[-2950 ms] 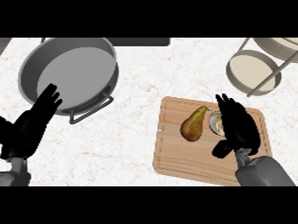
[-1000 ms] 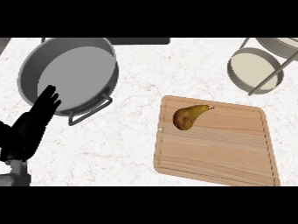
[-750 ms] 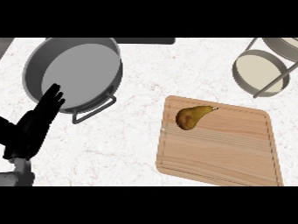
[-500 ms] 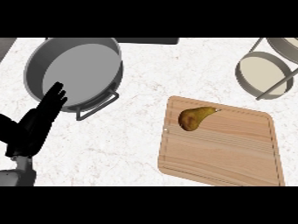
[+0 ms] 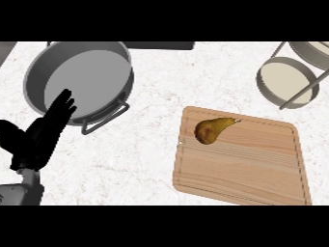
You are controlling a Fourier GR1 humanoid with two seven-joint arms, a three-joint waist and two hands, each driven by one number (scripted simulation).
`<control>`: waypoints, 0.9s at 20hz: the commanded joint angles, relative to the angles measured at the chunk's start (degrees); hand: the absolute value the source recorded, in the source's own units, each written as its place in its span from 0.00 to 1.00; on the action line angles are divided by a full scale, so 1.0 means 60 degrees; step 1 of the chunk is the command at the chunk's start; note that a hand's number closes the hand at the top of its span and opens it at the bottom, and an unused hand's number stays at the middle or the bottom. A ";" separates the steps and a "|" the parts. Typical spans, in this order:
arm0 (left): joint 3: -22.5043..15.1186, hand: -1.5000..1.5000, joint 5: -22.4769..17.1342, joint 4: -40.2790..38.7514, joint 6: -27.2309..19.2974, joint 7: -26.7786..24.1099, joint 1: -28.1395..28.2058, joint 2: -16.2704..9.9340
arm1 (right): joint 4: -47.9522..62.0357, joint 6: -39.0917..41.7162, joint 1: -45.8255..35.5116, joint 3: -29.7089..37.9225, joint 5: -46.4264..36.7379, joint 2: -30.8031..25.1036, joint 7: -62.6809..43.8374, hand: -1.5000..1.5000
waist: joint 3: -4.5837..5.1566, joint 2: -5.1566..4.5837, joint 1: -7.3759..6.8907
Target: Pick the cupcake from the cutting board and place it in the tiered basket
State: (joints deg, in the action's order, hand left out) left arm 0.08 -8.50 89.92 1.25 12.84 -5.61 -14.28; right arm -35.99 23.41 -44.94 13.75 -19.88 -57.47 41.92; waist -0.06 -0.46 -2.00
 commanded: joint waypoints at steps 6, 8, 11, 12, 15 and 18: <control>0.0406 0.50 -0.0187 0.0472 0.0236 0.0429 0.0325 -0.0226 | -0.0280 0.0567 -0.1581 -0.0754 -0.0369 0.1243 -0.1514 1.00 | 0.0013 0.0070 0.0175; 0.0277 0.50 0.0023 0.0203 0.0420 0.0088 0.0354 -0.0174 | 0.0044 0.0336 -0.1567 -0.0740 -0.0523 0.1466 -0.1513 1.00 | 0.0011 0.0050 0.0182; 0.0075 0.50 0.0193 0.0150 0.0045 0.0099 0.0017 0.0271 | 0.1119 -0.0108 -0.2086 -0.1042 -0.1160 0.1687 -0.1297 1.00 | 0.0005 -0.0017 0.0046; -0.0012 0.50 0.0419 0.0314 -0.0093 0.0054 0.0490 0.0402 | -0.0090 0.0279 -0.1522 -0.0819 -0.0738 0.1681 -0.1903 1.00 | 0.0013 0.0075 0.0262; 0.0260 0.50 0.0333 -0.0021 0.0038 0.0092 0.0104 0.0251 | 0.1057 0.0019 -0.2190 -0.0906 -0.1210 0.1703 -0.1390 1.00 | 0.0006 0.0011 0.0129; 0.0456 0.50 -0.0026 0.0069 0.0457 0.0271 0.0053 0.0036 | 0.0857 -0.1001 -0.1686 -0.1161 -0.1555 0.2492 -0.1238 1.00 | 0.0006 0.0019 0.0149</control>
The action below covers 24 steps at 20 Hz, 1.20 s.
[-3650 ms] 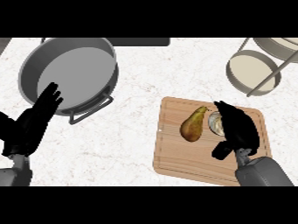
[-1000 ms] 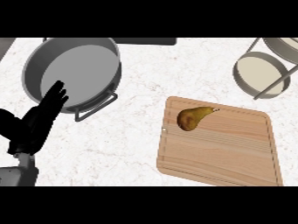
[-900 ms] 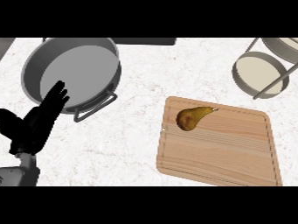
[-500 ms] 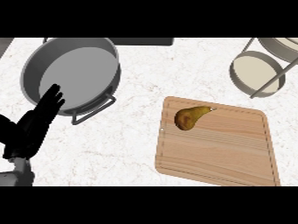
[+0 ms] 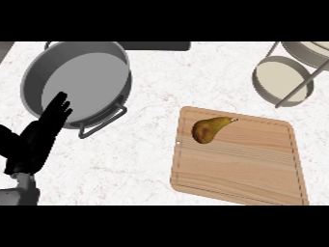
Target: Pick the cupcake from the cutting board and place it in the tiered basket
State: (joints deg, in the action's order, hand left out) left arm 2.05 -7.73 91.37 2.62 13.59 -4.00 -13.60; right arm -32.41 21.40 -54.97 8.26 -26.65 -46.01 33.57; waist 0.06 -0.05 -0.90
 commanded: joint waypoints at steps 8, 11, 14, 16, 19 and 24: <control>0.0109 0.50 0.0013 0.0594 -0.0012 0.0738 -0.0190 0.0023 | 0.1118 -0.2022 -0.0410 -0.0111 -0.0968 0.1005 0.0228 1.00 | -0.0018 -0.0055 -0.0115; 0.0078 0.50 0.0067 0.0139 0.0194 0.0053 0.0035 0.0106 | 0.1439 -0.2573 -0.0654 0.0901 -0.0073 0.1301 0.0227 1.00 | -0.0023 -0.0083 -0.0168; -0.0125 0.50 0.0373 -0.0120 -0.0141 0.0182 -0.0338 0.0422 | 0.1735 -0.2370 -0.0977 0.0883 -0.0074 0.1598 0.0145 1.00 | -0.0018 -0.0080 -0.0097; -0.0040 0.50 0.0564 -0.0396 0.0001 -0.0641 0.0395 0.0439 | 0.1728 -0.2400 -0.0841 0.0807 -0.0197 0.1522 0.0410 0.00 | -0.0014 -0.0062 -0.0080; 0.0002 0.50 0.0487 -0.0629 0.0051 -0.0533 -0.0240 0.0471 | 0.2050 -0.3134 -0.1094 0.0610 -0.0559 0.1980 0.0571 0.00 | -0.0016 -0.0094 -0.0125; 0.0447 0.50 0.0034 -0.0149 0.0338 0.0187 -0.0355 0.0043 | 0.2526 -0.2695 -0.1594 0.1120 -0.0123 0.1895 0.0367 0.00 | -0.0018 -0.0100 -0.0178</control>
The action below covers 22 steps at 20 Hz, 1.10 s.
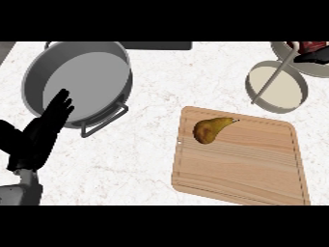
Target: Pick the cupcake from the cutting board and place it in the tiered basket
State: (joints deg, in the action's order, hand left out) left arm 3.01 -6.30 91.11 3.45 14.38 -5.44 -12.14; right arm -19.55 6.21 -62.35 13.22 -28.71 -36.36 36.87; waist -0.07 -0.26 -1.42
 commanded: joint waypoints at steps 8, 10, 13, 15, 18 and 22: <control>-0.0088 0.50 0.0063 0.0016 0.0108 -0.0320 0.0397 0.0217 | 0.1033 0.1546 -0.0923 0.1918 0.1975 -0.0274 -0.1330 0.00 | 0.0003 -0.0044 -0.0045; 0.0261 0.50 -0.0125 -0.0057 0.0284 -0.0004 -0.0007 -0.0199 | 0.1266 0.1947 -0.0952 0.2305 0.2359 -0.0614 -0.1566 0.00 | -0.0002 -0.0073 -0.0047; 0.0105 0.50 0.0103 -0.0228 0.0213 -0.0609 0.0167 0.0043 | 0.1521 0.2133 -0.1368 0.3065 0.3113 -0.0928 -0.2211 0.00 | 0.0000 -0.0110 -0.0093; 0.0110 0.50 -0.0178 0.0212 0.0483 -0.0086 0.0180 -0.0155 | 0.1740 0.2295 -0.0978 0.3403 0.3390 -0.1482 -0.2213 0.00 | -0.0018 -0.0147 -0.0200; 0.0139 0.50 0.0037 -0.0245 0.0170 -0.0125 -0.0295 -0.0002 | 0.1766 0.2097 -0.0927 0.3733 0.3659 -0.2186 -0.2597 0.00 | -0.0016 -0.0175 -0.0100; 0.0058 0.50 0.0015 -0.0150 0.0207 -0.0193 -0.0166 0.0107 | 0.1880 0.2017 -0.0518 0.4157 0.3976 -0.3028 -0.2622 0.00 | -0.0035 -0.0268 -0.0242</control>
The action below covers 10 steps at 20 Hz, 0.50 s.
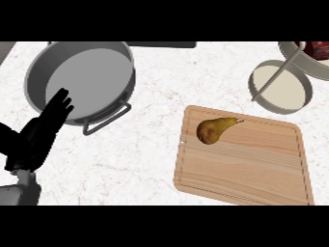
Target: Pick the cupcake from the cutting board and place it in the tiered basket
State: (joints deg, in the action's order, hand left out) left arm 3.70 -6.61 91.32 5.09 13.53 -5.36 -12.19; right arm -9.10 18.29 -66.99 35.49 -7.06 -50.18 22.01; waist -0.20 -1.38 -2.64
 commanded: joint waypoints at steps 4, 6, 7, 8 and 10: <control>-0.0205 0.50 0.0222 -0.0232 -0.0101 -0.0179 -0.0122 0.0223 | 0.0204 0.0422 0.0487 0.0681 0.0553 -0.1601 -0.0440 0.00 | -0.0025 -0.0094 -0.0067; -0.0034 0.50 0.0130 -0.0173 0.0007 -0.0239 -0.0132 0.0050 | 0.0263 0.0636 0.0641 0.0771 0.0619 -0.2011 -0.0624 0.00 | -0.0032 -0.0103 -0.0114; 0.0070 0.50 -0.0042 -0.0025 0.0155 0.0061 -0.0072 -0.0135 | 0.0219 0.0523 0.0629 0.0765 0.0592 -0.2170 -0.0685 0.00 | -0.0041 -0.0114 -0.0224; -0.0024 0.50 0.0095 -0.0283 -0.0052 -0.0010 -0.0388 0.0075 | 0.0260 0.0879 0.0936 0.0915 0.0736 -0.2258 -0.0353 0.00 | -0.0059 -0.0167 -0.0045; -0.0092 0.50 0.0179 0.0045 -0.0086 0.0068 -0.0274 0.0036 | 0.0198 0.1035 0.0947 0.0865 0.0671 -0.2676 -0.0608 0.00 | -0.0057 -0.0122 -0.0159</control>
State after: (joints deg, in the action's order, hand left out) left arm 3.35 -6.05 90.88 5.05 13.15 -6.41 -11.88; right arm -7.78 22.29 -62.52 39.98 -3.52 -62.17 19.29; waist -0.47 -2.04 -3.35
